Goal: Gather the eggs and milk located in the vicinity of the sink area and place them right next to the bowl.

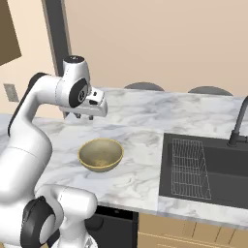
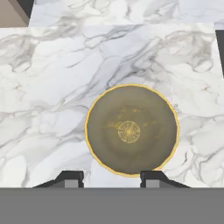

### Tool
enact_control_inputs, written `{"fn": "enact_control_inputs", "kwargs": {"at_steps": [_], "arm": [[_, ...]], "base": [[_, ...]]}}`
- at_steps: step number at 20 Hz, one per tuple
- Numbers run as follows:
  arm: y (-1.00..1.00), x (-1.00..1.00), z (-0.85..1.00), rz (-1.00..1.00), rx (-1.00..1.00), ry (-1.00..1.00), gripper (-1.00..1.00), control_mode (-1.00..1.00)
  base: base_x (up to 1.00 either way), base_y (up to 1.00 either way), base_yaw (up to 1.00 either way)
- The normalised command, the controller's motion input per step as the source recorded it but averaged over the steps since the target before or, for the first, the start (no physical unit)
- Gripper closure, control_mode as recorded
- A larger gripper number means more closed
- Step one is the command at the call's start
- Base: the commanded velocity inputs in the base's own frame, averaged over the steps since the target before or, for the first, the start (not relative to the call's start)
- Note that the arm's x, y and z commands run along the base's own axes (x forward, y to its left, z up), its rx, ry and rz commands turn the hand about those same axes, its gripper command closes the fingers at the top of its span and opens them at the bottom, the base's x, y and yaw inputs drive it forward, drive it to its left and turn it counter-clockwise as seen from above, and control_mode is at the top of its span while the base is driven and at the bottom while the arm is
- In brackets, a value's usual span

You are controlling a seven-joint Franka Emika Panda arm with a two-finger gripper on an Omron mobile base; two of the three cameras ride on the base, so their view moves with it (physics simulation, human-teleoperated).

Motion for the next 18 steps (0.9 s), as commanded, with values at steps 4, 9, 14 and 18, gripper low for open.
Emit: {"fn": "enact_control_inputs", "kwargs": {"at_steps": [4, 9, 14, 18], "arm": [[0.0, 0.0, 0.0, 0.0, 0.0, 0.01, -1.0, -1.0], [-0.04, -0.04, 0.0, 0.0, 0.0, 0.0, -1.0, 1.0], [0.0, 0.0, 0.0, 0.0, 0.0, 0.0, -1.0, 1.0], [0.0, 0.0, 0.0, 0.0, 0.0, 0.0, -1.0, 1.0]], "base": [[0.0, 0.0, 0.0], [-0.04, -0.09, 0.0], [-0.39, -0.75, 0.0], [-0.36, -0.94, 0.0]]}}
